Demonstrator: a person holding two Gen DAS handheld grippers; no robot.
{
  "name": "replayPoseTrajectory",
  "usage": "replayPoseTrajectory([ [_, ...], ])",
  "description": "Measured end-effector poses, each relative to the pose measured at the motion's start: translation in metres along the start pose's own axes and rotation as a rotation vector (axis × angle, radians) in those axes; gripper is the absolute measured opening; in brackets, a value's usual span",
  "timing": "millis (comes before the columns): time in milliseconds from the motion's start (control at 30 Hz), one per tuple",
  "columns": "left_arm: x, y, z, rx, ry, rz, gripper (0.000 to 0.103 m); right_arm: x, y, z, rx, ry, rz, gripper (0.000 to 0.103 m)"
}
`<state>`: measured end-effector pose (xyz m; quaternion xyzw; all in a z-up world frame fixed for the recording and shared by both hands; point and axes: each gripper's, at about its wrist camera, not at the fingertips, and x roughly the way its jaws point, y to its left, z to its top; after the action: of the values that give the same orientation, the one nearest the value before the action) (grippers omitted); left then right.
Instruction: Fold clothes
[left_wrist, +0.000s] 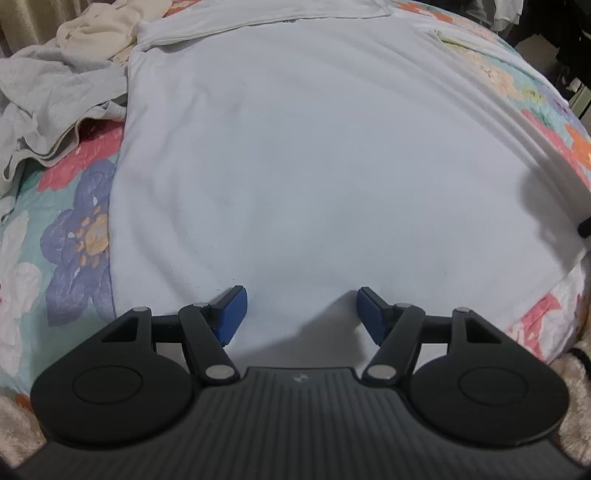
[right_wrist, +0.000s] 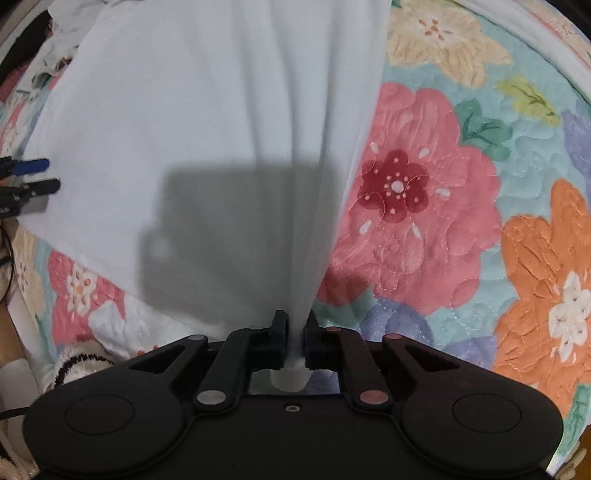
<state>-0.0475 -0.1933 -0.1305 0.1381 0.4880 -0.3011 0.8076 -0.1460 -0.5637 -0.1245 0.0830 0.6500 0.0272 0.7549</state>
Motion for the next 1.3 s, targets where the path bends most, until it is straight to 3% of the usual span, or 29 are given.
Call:
replayPoseTrajectory([
  [67,-0.002,-0.003,0.002,-0.012,-0.019,-0.019,0.065,-0.012,-0.001,0.0,0.026,-0.05,-0.014,0.037],
  [167,-0.006,-0.017,0.015,-0.047,-0.052,-0.024,0.065,-0.055,-0.01,-0.004,0.127,-0.249,-0.019,0.044],
  [333,-0.015,-0.066,0.069,-0.041,-0.171,-0.127,0.066,-0.109,-0.033,0.004,0.4,-0.579,0.099,0.066],
  [467,-0.005,-0.107,0.108,-0.006,-0.237,-0.146,0.066,-0.105,-0.076,0.032,0.661,-0.702,0.17,0.066],
  [533,0.005,-0.124,0.124,0.01,-0.251,-0.154,0.066,-0.086,-0.099,0.048,0.796,-0.733,0.186,0.066],
  [633,0.023,-0.143,0.141,0.037,-0.241,-0.162,0.066,-0.045,-0.121,0.051,0.945,-0.851,0.212,0.066],
  [700,0.035,-0.155,0.151,0.051,-0.232,-0.164,0.066,-0.023,-0.13,0.05,1.009,-0.847,0.185,0.066],
  [767,0.046,-0.163,0.16,0.047,-0.224,-0.171,0.066,-0.019,-0.141,0.056,0.986,-0.836,0.171,0.066],
  [900,0.072,-0.178,0.186,0.022,-0.226,-0.195,0.066,-0.038,-0.177,0.052,0.982,-0.956,0.132,0.066],
  [1033,0.096,-0.198,0.218,0.021,-0.246,-0.201,0.066,-0.025,-0.214,0.033,1.124,-1.026,0.176,0.066],
  [1100,0.103,-0.214,0.236,0.075,-0.236,-0.173,0.066,-0.021,-0.238,0.032,1.191,-1.033,0.182,0.066],
  [1200,0.104,-0.248,0.254,0.26,-0.269,-0.105,0.067,-0.021,-0.277,0.033,1.292,-1.006,0.112,0.066],
  [1300,0.119,-0.263,0.276,0.306,-0.301,-0.089,0.07,-0.015,-0.304,0.029,1.356,-0.97,0.052,0.066],
])
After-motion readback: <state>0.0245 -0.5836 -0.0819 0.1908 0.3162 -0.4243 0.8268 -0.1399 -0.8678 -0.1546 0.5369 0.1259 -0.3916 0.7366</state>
